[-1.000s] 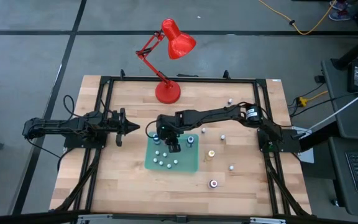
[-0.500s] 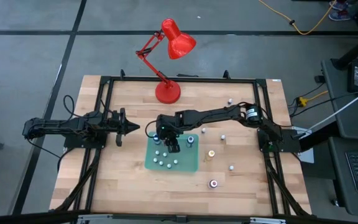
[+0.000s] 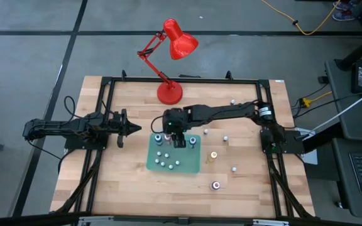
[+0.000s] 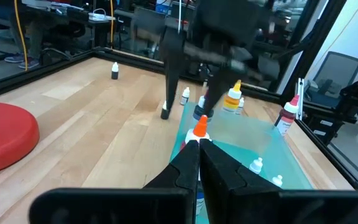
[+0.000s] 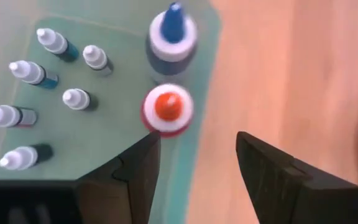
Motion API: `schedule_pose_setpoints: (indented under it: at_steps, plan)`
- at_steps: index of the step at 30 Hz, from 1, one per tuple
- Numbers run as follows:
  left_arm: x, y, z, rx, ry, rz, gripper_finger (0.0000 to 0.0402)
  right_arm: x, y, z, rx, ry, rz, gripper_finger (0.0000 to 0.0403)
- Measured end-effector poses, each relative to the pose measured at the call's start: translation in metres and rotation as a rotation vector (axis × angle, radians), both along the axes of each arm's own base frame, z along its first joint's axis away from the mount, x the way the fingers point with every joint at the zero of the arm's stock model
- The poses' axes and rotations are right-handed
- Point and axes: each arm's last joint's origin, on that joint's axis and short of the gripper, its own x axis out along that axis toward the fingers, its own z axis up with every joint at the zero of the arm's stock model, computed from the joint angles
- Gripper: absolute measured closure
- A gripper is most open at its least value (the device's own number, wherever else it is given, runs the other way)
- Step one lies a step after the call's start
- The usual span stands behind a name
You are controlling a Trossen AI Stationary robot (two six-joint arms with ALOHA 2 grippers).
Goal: Pick & Place food coloring
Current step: Put the large orange bottle into the green bin, then put the large pink bottle into the green bin
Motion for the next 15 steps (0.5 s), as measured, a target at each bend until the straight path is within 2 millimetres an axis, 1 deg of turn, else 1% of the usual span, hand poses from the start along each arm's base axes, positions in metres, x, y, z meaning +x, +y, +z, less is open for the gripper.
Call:
schedule_pose_setpoints:
  at_steps: [5, 9, 13, 15]
  plan:
    - [0.000, 0.000, 0.000, 0.000, 0.000, 0.000, 0.0390, -0.017, -0.001, 0.026, -0.023, 0.009, -0.036, 0.0192]
    - [0.000, 0.000, 0.000, 0.000, 0.000, 0.000, 0.0389, -0.037, 0.003, 0.051, -0.066, 0.030, -0.064, 0.0193]
    - [0.000, 0.000, 0.000, 0.000, 0.000, 0.000, 0.0393, -0.063, 0.019, 0.083, -0.119, 0.019, -0.033, 0.0197]
    - [0.000, 0.000, 0.000, 0.000, 0.000, 0.000, 0.0394, -0.081, 0.032, 0.100, -0.125, 0.021, -0.025, 0.0200]
